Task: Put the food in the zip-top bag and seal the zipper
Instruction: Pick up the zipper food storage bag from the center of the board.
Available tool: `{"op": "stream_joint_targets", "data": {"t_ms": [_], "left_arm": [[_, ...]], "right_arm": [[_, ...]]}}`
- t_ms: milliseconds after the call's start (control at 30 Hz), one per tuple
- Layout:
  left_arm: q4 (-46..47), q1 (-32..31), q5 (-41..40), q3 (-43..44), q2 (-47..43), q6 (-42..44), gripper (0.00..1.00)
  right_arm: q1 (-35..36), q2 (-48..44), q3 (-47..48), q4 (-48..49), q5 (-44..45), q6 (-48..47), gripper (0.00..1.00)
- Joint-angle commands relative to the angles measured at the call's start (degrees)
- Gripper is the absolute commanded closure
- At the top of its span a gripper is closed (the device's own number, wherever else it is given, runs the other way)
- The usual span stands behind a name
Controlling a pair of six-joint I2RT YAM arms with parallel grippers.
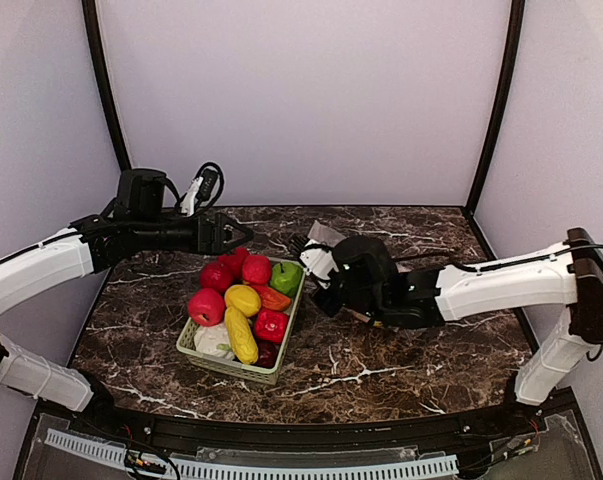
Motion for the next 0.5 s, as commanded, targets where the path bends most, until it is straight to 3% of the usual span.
{"op": "stream_joint_targets", "data": {"t_ms": [0,233,467], "left_arm": [[1.61,0.09,6.52,2.71,0.03,3.44,0.12],[1.50,-5.89,11.90,11.85,3.28,9.70,0.12],[-0.65,-11.42,12.31,20.16,5.53,12.60,0.11]], "right_arm": [[-1.43,-13.29,-1.75,-0.50,-6.62,4.33,1.00],[-7.96,-24.01,1.16,-14.86,-31.73,10.46,1.00],[-8.97,-27.10,4.15,-22.05,-42.45,15.03,1.00]]}}
